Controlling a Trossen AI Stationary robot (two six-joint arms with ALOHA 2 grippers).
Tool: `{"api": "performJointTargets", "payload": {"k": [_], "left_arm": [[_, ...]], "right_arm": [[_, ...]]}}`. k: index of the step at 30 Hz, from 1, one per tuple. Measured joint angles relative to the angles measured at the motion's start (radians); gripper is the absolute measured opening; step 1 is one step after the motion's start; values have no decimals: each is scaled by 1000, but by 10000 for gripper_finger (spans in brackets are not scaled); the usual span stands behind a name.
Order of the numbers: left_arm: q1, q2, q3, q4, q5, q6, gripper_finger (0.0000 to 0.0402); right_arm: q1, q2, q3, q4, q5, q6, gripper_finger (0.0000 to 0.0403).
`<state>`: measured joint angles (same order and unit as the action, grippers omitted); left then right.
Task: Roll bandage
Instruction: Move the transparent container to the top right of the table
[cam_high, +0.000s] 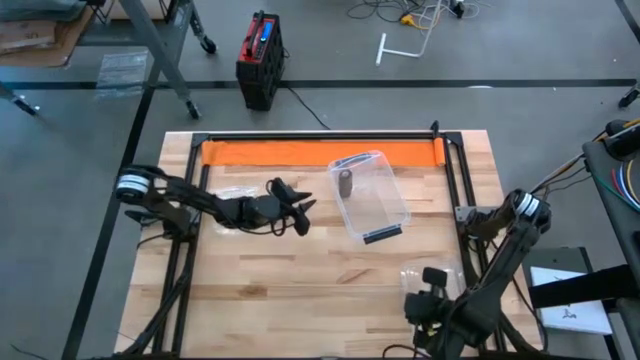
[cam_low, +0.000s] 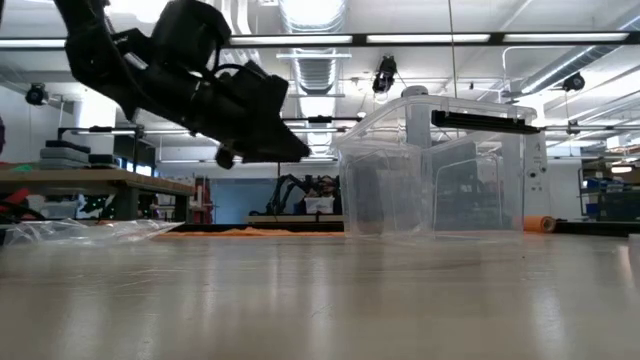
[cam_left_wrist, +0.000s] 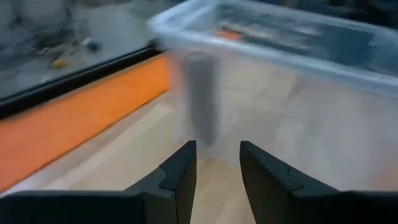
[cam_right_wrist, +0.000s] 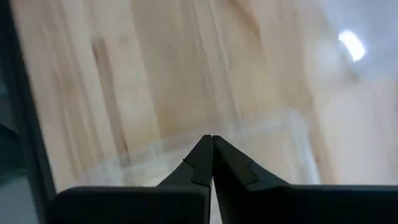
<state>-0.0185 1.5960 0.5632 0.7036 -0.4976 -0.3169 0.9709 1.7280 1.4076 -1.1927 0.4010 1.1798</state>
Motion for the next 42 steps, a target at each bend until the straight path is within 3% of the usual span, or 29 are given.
{"api": "performJointTargets", "payload": {"k": [8, 17, 25, 30, 37, 42], "left_arm": [[29, 226, 196, 19, -17, 90, 114], [97, 407, 446, -58, -10, 162, 114], [203, 590, 756, -106, 241, 231, 114], [186, 755, 984, -148, 376, 224, 114], [130, 917, 1259, -280, 382, 234, 114], [128, 892, 1308, -483, 379, 293, 114]], "right_arm": [[-37, -19, 100, -3, 27, -152, 2], [-33, -19, 106, 25, 11, -142, 2], [-33, -19, 104, 29, -37, -200, 2], [-36, -24, 104, 24, -37, -237, 2], [-58, -53, 104, 12, -34, -222, 2], [-75, -85, 104, -4, -19, -181, 2]]}}
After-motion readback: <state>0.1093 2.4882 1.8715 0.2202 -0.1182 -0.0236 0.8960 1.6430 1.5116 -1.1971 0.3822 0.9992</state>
